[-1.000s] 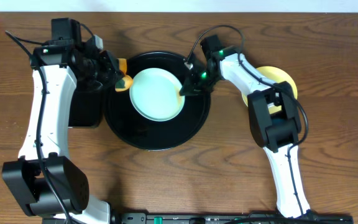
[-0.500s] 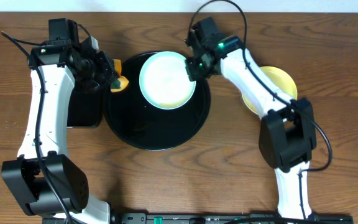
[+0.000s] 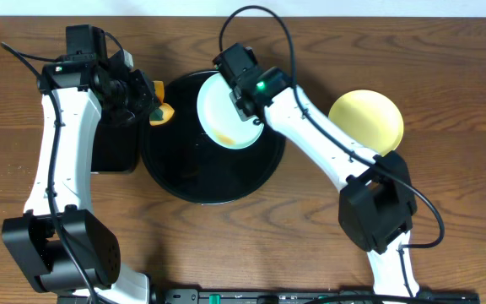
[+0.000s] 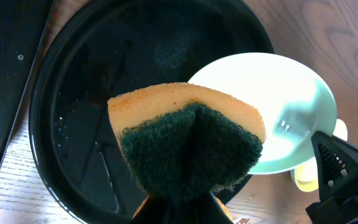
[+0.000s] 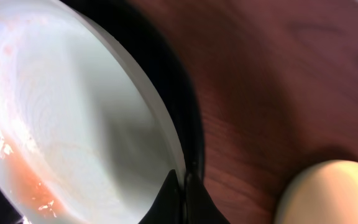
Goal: Clean dirty plates on tray and stack at the side
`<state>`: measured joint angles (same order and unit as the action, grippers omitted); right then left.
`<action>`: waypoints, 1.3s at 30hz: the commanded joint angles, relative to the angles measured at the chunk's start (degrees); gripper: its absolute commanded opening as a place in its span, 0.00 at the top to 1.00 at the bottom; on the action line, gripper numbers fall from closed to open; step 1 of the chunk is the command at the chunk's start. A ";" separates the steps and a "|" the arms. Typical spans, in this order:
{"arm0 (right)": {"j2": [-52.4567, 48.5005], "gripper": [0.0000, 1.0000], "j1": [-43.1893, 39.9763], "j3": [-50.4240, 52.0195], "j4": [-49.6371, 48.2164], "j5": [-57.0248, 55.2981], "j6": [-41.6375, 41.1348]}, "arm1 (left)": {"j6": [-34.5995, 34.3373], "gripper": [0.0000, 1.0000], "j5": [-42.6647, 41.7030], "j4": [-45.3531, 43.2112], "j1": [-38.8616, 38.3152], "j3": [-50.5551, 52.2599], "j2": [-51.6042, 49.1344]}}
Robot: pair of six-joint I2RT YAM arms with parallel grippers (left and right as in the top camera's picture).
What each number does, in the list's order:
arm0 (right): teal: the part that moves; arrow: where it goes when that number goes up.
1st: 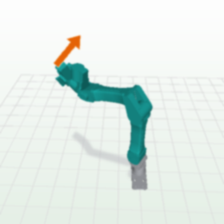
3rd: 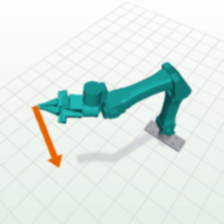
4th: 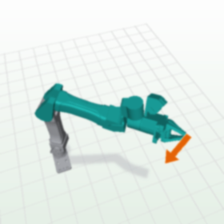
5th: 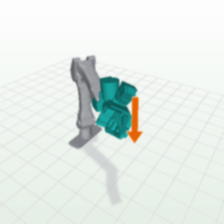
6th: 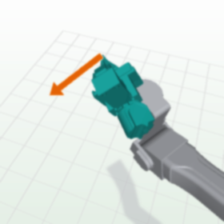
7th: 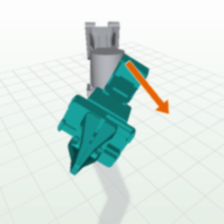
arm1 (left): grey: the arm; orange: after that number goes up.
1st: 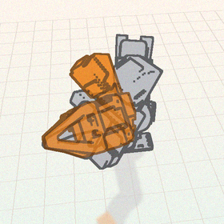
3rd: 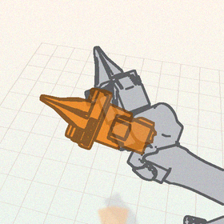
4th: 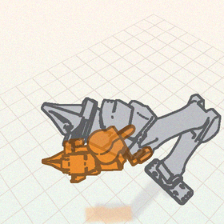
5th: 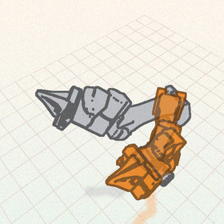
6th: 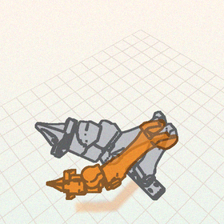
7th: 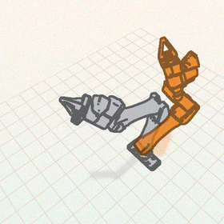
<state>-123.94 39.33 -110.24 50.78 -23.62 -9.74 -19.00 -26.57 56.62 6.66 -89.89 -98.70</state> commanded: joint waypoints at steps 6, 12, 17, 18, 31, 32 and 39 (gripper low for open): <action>4.17 0.99 3.37 0.20 0.46 -17.00 0.39 | 1.22 0.93 0.72 0.13 0.13 -0.09 -0.28; 4.68 0.99 3.85 0.20 0.46 -19.61 0.46 | 1.22 0.93 0.70 0.13 0.13 -0.09 -0.28; 4.70 0.99 3.85 0.20 0.57 -19.43 0.46 | 1.22 0.93 0.70 0.15 0.13 -0.09 -0.28; 4.70 0.99 3.85 0.20 0.70 -19.45 0.44 | 1.22 0.93 0.70 0.15 0.13 -0.07 -0.28; 4.68 0.99 3.93 0.20 1.31 -16.63 0.44 | 1.22 0.92 0.70 0.17 0.13 -0.07 -0.26; 4.68 0.99 3.93 0.20 1.36 -15.39 0.39 | 1.22 0.92 0.70 0.15 0.13 -0.07 -0.28; 4.68 0.99 1.03 0.39 2.21 4.55 -1.40 | 1.22 0.93 0.70 0.15 0.13 0.17 -0.28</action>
<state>-121.21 42.11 -110.17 52.88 -29.12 -10.00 -19.00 -26.57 56.62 6.66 -89.89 -98.67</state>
